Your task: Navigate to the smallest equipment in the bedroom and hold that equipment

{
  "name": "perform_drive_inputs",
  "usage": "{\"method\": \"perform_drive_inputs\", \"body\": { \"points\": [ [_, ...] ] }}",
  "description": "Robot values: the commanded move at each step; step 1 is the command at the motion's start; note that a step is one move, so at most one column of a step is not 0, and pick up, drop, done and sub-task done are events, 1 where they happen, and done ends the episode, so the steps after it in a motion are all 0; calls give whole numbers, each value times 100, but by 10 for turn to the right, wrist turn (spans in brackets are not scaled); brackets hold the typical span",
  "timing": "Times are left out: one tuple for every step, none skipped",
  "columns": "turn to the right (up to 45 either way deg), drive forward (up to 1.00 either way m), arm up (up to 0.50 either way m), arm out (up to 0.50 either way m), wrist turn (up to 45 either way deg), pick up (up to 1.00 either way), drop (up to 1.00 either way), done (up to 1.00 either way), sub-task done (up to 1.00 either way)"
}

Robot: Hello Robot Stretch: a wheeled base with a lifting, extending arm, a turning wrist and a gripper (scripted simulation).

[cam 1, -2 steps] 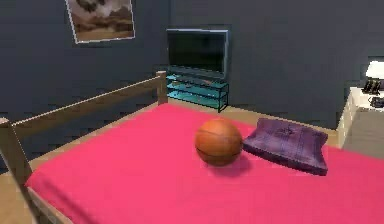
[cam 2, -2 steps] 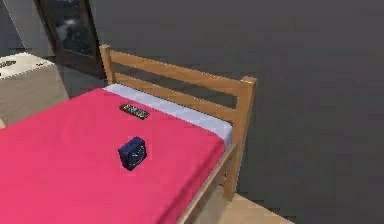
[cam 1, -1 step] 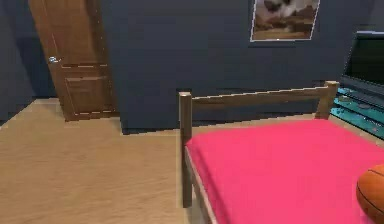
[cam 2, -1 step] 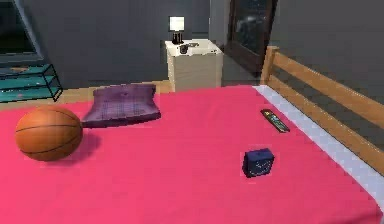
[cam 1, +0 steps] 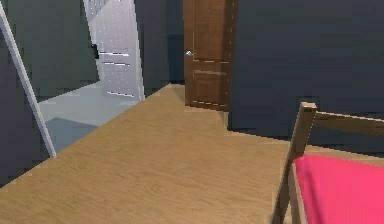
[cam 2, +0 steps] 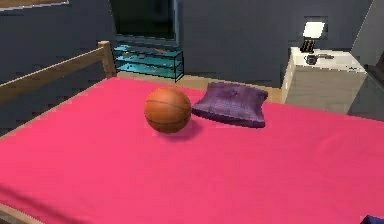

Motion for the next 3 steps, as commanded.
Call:
{"method": "perform_drive_inputs", "body": {
  "points": [
    [0,0,50,0,0,0,0,0,0],
    [0,0,38,0,0,0,0,0,0],
    [0,0,0,46,0,0,0,0,0]
  ]
}}
